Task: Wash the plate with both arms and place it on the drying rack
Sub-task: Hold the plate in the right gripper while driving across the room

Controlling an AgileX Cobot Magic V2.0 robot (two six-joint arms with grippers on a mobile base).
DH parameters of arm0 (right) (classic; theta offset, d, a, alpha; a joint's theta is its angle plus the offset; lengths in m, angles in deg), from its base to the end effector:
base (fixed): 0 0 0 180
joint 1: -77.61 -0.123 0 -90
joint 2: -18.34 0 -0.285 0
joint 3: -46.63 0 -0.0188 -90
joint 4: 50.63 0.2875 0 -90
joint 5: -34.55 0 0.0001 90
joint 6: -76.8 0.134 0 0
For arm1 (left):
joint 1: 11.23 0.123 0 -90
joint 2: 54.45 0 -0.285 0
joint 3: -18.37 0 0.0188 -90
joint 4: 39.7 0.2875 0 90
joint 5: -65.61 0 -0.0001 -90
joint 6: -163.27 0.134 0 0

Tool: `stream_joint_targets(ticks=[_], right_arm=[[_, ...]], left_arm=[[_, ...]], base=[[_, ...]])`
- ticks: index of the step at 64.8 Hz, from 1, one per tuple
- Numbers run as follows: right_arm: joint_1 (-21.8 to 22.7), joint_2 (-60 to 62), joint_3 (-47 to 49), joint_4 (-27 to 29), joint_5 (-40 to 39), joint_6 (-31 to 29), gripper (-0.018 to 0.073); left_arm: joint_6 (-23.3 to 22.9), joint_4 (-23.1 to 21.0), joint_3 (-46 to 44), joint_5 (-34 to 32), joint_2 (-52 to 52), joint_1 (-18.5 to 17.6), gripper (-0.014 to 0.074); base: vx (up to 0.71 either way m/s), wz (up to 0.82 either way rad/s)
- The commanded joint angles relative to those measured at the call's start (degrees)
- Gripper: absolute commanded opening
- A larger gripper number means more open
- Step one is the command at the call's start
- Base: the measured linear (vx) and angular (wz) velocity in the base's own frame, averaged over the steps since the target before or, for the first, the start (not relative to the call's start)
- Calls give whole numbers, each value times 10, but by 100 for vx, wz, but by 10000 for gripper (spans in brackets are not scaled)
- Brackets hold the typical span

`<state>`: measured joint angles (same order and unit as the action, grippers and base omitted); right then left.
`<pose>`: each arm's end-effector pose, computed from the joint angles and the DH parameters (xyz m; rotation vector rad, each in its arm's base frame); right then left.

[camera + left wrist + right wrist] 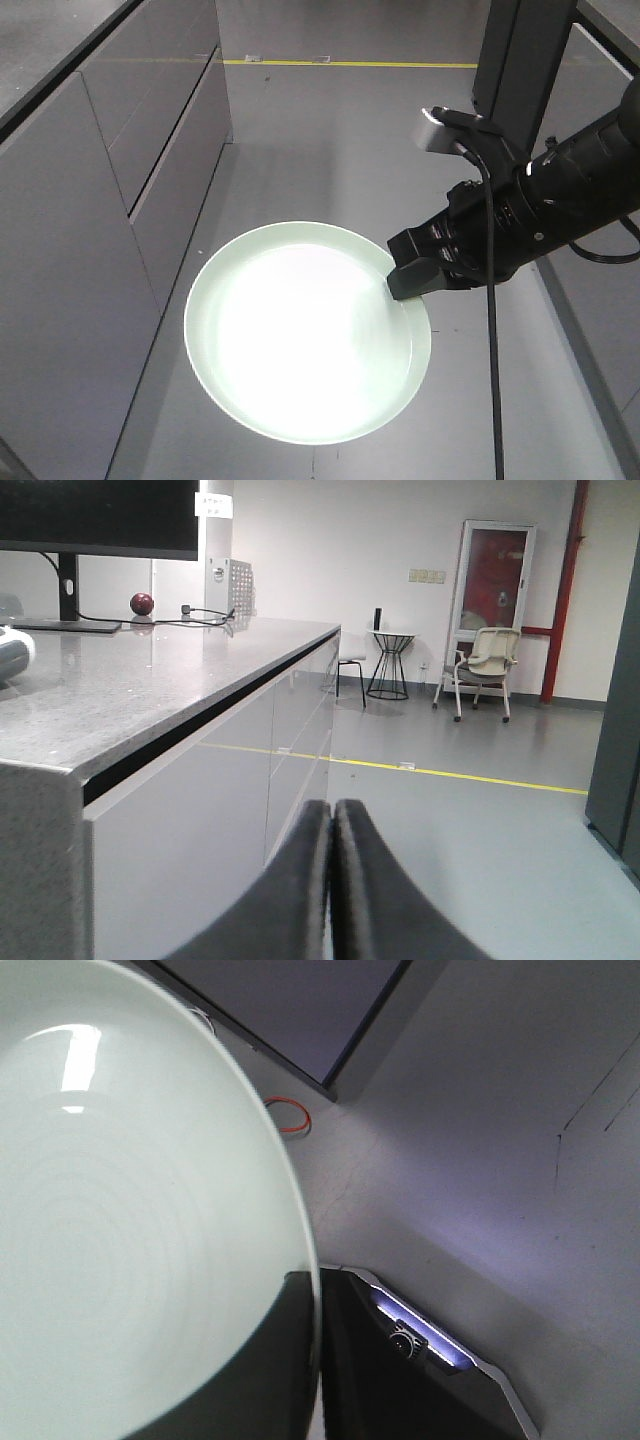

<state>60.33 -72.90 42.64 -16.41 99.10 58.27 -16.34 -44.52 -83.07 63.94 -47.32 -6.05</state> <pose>0.3066 0.1667 0.2955 -0.6112 2.6107 0.8005 0.1352 0.0126 0.2126 -0.1248 1.4612 0.0125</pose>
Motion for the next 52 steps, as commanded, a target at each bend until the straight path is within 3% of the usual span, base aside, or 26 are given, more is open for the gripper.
stream_joint_targets(ticks=[1,52], right_arm=[[1,22,15,24,-14,-4,-4],[1,22,15,24,-14,-4,-4]], left_arm=[[-4,-2,-13,-45,-8,-4,-6],[-4,-2,-13,-45,-8,-4,-6]], base=[[23,1],[23,-1]])
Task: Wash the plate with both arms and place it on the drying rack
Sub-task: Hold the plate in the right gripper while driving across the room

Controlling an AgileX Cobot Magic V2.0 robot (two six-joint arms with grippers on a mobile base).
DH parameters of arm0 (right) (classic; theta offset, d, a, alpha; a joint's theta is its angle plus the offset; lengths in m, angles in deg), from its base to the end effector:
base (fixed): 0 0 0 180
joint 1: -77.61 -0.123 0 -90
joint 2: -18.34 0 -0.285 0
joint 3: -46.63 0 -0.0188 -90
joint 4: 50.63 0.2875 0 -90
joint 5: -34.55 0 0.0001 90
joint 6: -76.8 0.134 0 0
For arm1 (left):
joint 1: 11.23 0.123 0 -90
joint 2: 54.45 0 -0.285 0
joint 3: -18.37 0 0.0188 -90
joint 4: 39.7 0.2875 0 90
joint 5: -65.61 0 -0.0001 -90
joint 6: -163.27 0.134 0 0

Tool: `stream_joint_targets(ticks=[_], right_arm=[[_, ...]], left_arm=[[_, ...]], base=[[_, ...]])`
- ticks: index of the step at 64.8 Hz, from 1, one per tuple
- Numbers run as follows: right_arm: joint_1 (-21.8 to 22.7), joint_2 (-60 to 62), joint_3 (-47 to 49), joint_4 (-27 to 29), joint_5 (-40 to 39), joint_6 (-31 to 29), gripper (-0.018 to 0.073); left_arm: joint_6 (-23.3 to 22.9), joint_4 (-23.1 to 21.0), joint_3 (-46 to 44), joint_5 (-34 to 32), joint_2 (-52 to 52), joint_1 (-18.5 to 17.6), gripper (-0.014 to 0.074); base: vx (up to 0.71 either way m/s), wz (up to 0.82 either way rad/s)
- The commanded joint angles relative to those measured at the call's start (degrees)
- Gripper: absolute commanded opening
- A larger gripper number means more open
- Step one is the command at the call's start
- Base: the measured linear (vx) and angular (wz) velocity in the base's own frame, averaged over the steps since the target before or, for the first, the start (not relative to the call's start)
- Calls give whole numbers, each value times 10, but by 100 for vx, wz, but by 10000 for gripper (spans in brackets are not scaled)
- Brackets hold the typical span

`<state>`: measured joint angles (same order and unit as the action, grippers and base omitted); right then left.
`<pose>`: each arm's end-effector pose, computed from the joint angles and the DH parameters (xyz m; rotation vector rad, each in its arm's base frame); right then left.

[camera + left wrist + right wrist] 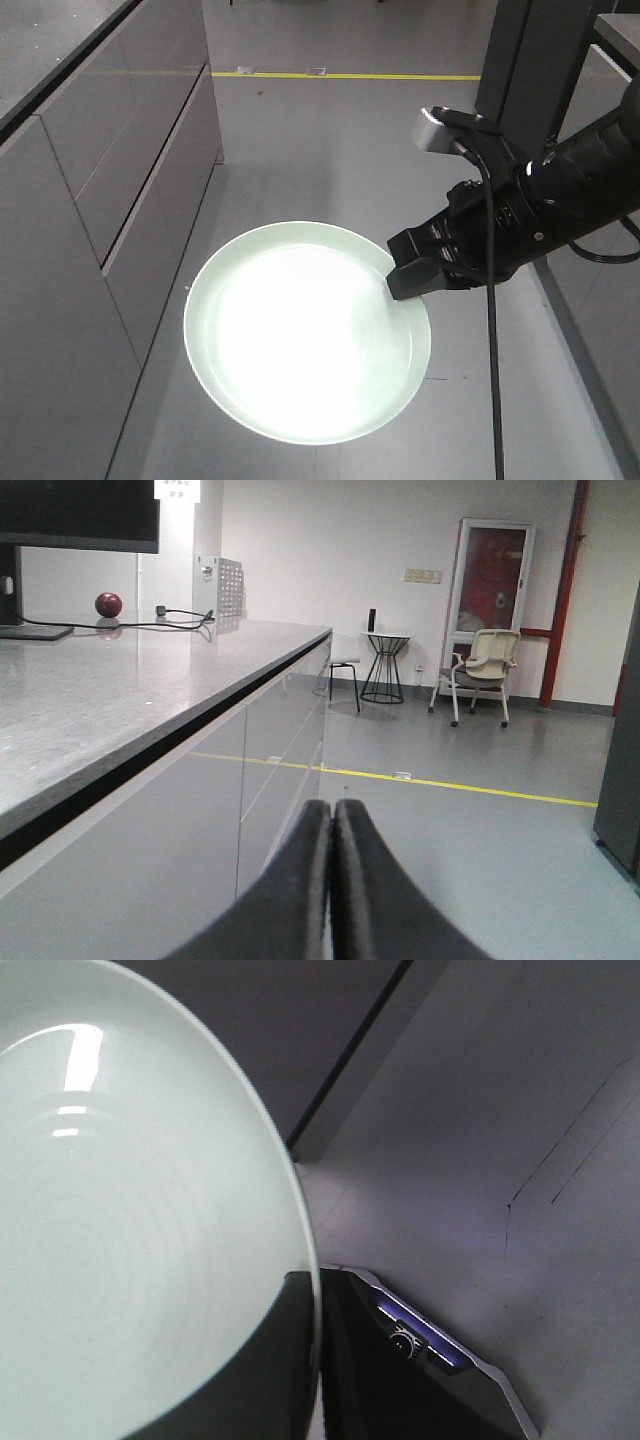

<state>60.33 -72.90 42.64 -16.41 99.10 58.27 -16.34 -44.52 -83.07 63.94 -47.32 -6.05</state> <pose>0.3066 0.1667 0.2955 -0.6112 2.6107 0.8005 0.1352 0.0126 0.2126 -0.1248 1.4612 0.0125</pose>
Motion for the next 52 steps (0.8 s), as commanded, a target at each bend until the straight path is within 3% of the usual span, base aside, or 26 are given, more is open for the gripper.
stream_joint_targets(ticks=[1,52], right_arm=[[1,22,15,24,-14,-4,-4],[1,22,15,24,-14,-4,-4]], left_arm=[[-4,-2,-13,-45,-8,-4,-6],[-4,-2,-13,-45,-8,-4,-6]], base=[[21,-7],[23,-7]])
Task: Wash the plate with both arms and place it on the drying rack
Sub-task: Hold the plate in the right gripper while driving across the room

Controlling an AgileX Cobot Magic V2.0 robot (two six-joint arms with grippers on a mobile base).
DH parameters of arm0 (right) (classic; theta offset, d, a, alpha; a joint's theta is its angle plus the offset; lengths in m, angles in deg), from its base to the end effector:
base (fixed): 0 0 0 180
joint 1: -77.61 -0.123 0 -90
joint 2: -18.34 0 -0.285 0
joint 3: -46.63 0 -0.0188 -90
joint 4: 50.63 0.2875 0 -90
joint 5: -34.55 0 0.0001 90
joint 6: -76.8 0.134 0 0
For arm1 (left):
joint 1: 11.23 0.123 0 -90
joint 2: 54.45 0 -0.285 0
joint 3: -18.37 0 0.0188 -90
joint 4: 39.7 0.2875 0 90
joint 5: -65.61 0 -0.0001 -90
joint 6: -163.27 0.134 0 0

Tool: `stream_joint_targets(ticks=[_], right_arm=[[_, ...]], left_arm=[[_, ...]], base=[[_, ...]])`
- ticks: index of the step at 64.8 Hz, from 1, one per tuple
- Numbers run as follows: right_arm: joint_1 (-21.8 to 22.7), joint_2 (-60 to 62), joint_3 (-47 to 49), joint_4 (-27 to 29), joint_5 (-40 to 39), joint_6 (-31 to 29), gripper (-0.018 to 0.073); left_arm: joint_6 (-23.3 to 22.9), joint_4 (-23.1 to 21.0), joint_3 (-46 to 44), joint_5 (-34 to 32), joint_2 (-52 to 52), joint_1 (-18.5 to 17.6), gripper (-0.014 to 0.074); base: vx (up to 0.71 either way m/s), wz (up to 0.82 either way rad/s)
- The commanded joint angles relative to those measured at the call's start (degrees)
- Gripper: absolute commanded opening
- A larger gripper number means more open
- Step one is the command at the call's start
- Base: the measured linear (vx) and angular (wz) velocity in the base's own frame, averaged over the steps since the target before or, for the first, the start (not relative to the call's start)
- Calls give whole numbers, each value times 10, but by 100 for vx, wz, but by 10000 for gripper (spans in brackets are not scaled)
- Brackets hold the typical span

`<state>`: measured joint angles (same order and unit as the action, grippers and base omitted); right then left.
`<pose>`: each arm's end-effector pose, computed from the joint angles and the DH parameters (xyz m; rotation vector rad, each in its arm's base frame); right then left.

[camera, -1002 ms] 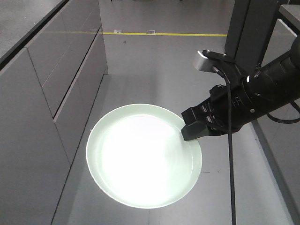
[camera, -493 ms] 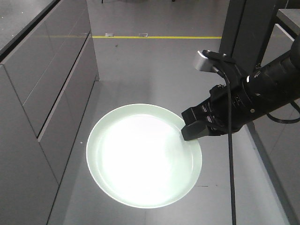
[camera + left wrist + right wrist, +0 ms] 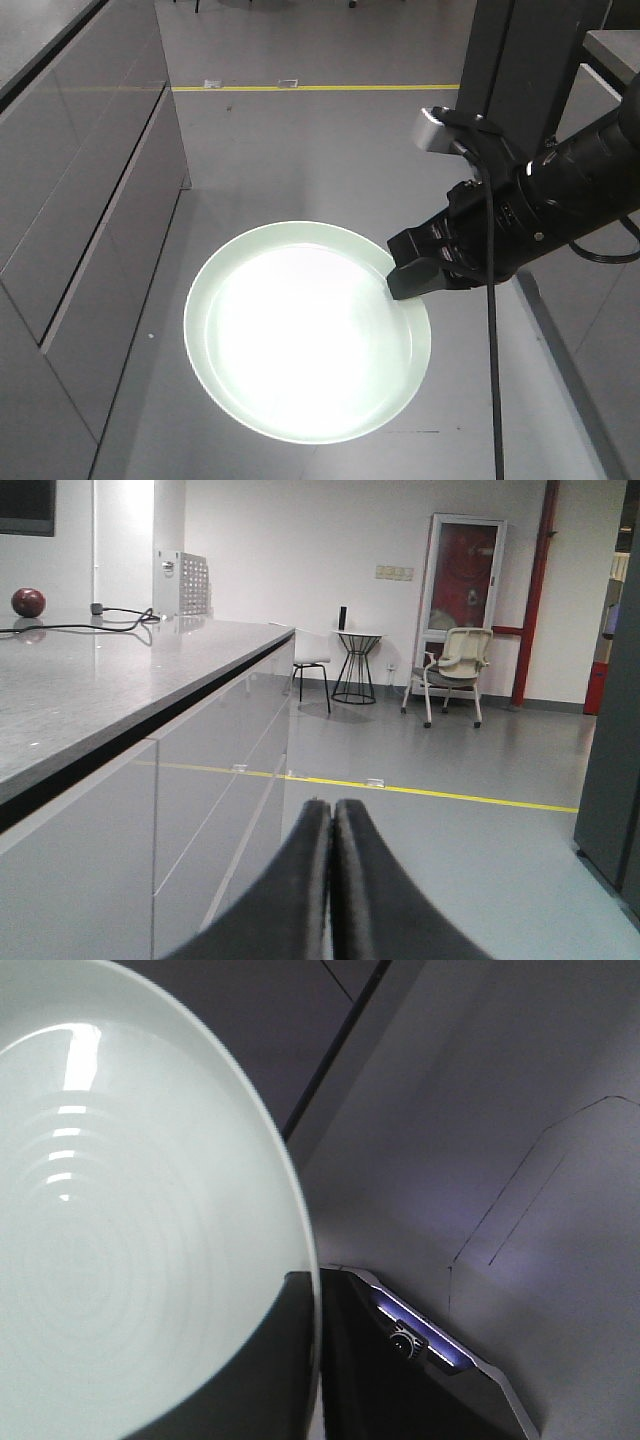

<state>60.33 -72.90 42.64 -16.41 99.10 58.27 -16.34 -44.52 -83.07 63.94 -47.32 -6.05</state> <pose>0.3066 0.1667 0.2955 -0.6112 2.6107 0.8005 0.1352 0.0126 0.2126 -0.1248 1.4612 0.0125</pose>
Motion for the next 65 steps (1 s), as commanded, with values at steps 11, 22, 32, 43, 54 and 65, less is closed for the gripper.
stream_joint_targets(ticks=[11,22,32,43,54,65], right_arm=[[1,22,15,24,-14,-4,-4],[1,22,15,24,-14,-4,-4],[1,22,15,24,-14,-4,-4],[1,22,15,24,-14,-4,-4],[1,22,15,24,-14,-4,-4],[1,22,15,24,-14,-4,-4]], left_arm=[[-4,-2,-13,-45,-8,-4,-6],[-4,-2,-13,-45,-8,-4,-6],[-4,-2,-13,-45,-8,-4,-6],[-4,-2,-13,-45,-8,-4,-6],[-4,-2,-13,-45,-8,-4,-6],[-4,-2,-13,-45,-8,-4,-6]], base=[[23,-7],[21,-5],[20,-5],[19,-5],[18,-5],[16,-6]])
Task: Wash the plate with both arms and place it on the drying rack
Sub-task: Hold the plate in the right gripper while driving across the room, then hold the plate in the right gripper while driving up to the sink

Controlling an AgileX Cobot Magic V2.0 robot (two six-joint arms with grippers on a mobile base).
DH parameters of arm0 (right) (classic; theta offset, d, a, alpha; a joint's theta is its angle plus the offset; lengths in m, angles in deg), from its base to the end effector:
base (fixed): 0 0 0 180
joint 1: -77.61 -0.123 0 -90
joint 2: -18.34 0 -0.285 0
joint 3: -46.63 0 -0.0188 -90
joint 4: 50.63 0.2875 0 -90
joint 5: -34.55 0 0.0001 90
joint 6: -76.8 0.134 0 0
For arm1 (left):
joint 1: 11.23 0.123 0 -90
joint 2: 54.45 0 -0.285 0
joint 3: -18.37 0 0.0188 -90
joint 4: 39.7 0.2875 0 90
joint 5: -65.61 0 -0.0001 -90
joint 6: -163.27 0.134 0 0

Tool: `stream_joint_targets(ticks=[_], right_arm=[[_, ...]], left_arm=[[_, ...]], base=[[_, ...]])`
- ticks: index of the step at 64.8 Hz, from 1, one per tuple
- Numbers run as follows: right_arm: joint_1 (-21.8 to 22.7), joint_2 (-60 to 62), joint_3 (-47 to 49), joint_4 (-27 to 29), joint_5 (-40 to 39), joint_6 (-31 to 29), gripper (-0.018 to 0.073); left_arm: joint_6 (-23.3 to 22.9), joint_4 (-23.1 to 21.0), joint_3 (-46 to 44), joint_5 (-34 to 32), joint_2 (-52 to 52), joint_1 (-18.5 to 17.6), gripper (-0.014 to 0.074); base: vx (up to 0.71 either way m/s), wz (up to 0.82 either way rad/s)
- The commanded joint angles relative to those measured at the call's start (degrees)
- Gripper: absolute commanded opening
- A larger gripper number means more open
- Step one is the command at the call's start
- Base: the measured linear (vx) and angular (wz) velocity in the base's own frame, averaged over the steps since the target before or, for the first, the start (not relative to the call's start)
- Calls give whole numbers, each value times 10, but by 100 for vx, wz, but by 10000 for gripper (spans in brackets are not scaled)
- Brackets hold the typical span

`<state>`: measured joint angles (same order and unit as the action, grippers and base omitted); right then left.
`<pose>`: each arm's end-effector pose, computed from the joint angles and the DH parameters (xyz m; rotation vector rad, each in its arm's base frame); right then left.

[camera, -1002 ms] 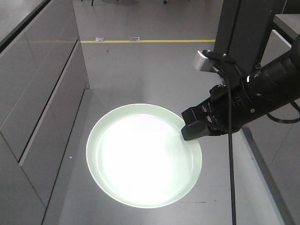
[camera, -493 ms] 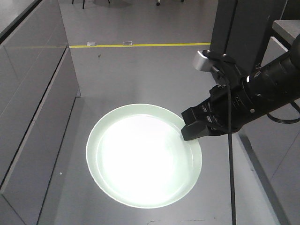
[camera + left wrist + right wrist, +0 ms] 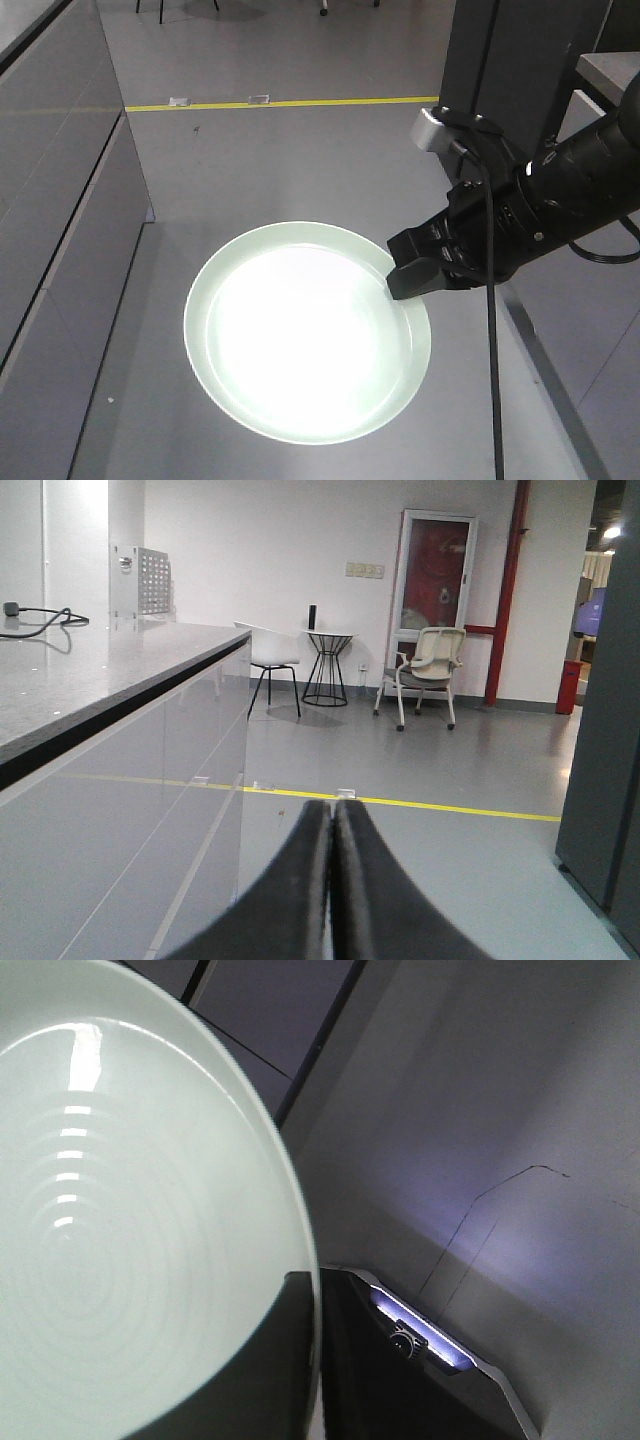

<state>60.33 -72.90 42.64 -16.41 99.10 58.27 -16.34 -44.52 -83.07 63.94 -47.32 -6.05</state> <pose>0.3066 0.1667 0.2955 -0.6112 2.6107 0.8005 0.1352 0.0126 0.2126 -0.1248 1.4612 0.0125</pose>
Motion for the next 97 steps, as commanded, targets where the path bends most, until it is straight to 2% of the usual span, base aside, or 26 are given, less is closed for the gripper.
stream_joint_targets(ticks=[1,44,97], right_arm=[[1,22,15,24,-14,-4,-4],[1,22,15,24,-14,-4,-4],[1,22,15,24,-14,-4,-4]], left_arm=[[-4,-2,-13,-45,-8,-4,-6],[-4,-2,-13,-45,-8,-4,-6],[-4,-2,-13,-45,-8,-4,-6]], base=[[15,-7],[12,-18],[10,-35]])
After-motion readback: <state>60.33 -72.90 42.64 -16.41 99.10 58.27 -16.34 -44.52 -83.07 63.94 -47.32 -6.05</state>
